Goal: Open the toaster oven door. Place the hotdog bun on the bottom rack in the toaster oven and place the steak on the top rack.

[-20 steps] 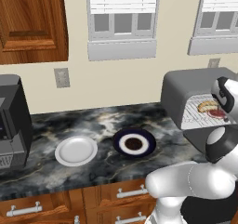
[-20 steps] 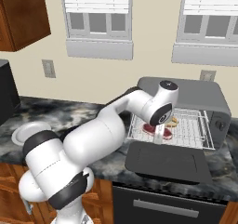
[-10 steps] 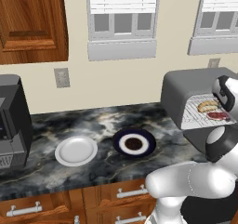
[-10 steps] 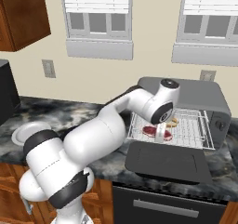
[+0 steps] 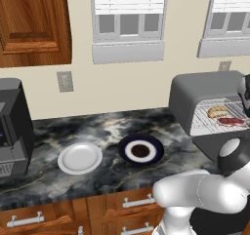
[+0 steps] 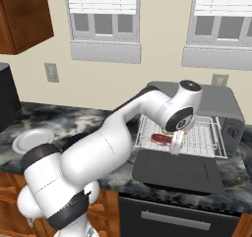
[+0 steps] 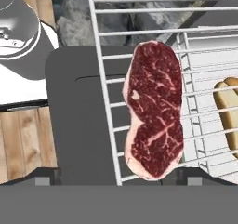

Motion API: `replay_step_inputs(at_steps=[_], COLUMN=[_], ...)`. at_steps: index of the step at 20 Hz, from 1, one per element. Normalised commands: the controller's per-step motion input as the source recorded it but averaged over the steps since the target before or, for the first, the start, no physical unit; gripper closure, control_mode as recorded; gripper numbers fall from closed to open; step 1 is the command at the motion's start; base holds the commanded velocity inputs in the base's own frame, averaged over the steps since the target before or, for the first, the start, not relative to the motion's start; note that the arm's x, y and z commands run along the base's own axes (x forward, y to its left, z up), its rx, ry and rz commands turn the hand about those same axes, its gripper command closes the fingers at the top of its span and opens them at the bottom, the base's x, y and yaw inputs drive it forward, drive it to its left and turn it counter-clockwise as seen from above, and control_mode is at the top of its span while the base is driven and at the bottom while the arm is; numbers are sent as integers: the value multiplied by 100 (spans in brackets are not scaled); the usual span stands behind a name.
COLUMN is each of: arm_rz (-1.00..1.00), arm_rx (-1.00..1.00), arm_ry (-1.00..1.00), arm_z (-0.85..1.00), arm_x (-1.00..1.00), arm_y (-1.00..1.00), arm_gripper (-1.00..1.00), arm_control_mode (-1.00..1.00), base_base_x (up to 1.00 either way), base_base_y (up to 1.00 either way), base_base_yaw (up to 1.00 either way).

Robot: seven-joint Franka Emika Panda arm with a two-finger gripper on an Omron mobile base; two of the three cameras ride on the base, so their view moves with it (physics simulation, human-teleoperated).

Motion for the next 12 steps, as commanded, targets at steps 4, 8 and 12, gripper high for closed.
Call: replay_step_inputs(at_steps=[4,8,12], arm_rz=[-45,-53,-58], arm_rx=[0,0,0], arm_ry=[0,0,3], arm_z=[0,-5,-10], arm_x=[-40,-18,0], arm_y=[0,3,2], arm_gripper=[-100,-100,-100], arm_control_mode=[-100,-100,-100], base_base_x=[0,0,0], base_base_y=[0,0,0], base_base_yaw=[0,0,0])
